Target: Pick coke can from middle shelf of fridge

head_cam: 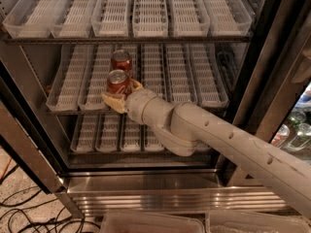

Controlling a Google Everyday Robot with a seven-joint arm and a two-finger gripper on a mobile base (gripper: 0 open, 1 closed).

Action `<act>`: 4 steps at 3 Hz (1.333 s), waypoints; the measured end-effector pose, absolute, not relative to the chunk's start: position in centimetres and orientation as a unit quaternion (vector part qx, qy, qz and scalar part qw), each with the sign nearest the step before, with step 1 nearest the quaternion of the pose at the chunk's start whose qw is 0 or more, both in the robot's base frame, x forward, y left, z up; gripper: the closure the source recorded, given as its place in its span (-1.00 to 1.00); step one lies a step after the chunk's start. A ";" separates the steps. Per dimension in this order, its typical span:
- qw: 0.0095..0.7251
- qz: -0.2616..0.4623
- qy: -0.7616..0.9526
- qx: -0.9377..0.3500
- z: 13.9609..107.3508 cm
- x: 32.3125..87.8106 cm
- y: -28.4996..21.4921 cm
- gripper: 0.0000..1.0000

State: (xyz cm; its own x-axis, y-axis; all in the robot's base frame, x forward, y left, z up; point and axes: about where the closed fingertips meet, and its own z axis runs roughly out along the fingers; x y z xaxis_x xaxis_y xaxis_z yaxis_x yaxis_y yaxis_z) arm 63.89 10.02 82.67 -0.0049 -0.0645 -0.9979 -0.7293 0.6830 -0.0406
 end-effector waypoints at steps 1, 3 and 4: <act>0.638 0.261 0.659 -0.301 82.7 63.9 10.0 0.88; 0.645 0.263 0.647 -0.311 83.8 62.3 10.1 1.00; 0.650 0.265 0.639 -0.314 84.4 61.5 10.1 1.00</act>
Offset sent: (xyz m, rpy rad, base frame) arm -0.0240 -0.0005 0.0171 -0.0012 -0.0346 0.0235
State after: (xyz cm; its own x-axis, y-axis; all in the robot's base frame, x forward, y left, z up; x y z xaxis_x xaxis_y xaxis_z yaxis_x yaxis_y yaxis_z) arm 61.48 10.07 84.41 0.0428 -0.0574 -0.9974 -0.7461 0.6621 -0.0701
